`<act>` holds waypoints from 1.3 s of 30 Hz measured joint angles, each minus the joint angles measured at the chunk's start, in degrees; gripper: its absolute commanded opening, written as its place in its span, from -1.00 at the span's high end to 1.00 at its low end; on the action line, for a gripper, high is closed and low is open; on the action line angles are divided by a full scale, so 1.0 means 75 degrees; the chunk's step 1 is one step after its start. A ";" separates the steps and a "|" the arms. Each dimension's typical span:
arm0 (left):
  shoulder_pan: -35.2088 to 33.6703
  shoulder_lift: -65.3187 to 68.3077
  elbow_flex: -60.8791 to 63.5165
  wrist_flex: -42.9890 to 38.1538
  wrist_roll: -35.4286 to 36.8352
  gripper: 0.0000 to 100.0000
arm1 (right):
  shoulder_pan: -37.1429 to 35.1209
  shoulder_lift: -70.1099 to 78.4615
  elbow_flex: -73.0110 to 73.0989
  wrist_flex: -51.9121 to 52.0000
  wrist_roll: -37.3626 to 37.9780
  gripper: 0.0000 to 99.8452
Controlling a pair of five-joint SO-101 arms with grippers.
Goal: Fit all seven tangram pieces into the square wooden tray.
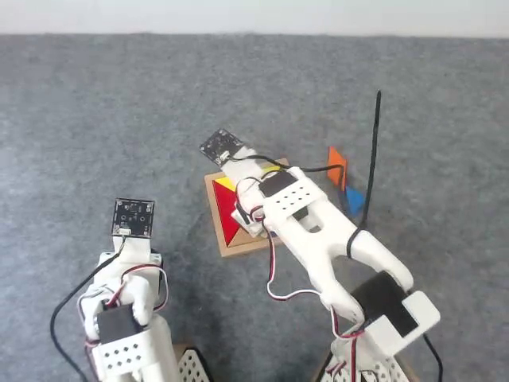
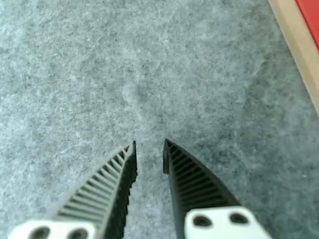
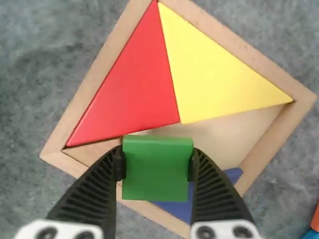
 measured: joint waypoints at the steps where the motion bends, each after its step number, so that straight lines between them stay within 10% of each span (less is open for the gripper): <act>1: 0.0000 0.0000 0.0000 0.0000 0.0000 0.83 | -0.0012 0.0000 0.0000 0.0000 0.0070 0.68; 17: 0.0000 0.0000 0.0000 0.0000 0.0000 0.83 | -0.0270 -0.0199 0.0012 0.0469 0.0680 0.45; 25: 0.0000 0.0000 0.0000 0.0000 0.0000 0.83 | 0.0961 -0.0715 0.0117 0.0410 0.0680 1.00; 39: 0.0000 0.0000 0.0000 0.0000 0.0000 0.83 | 0.0375 0.0293 0.0399 -0.0281 0.0715 0.98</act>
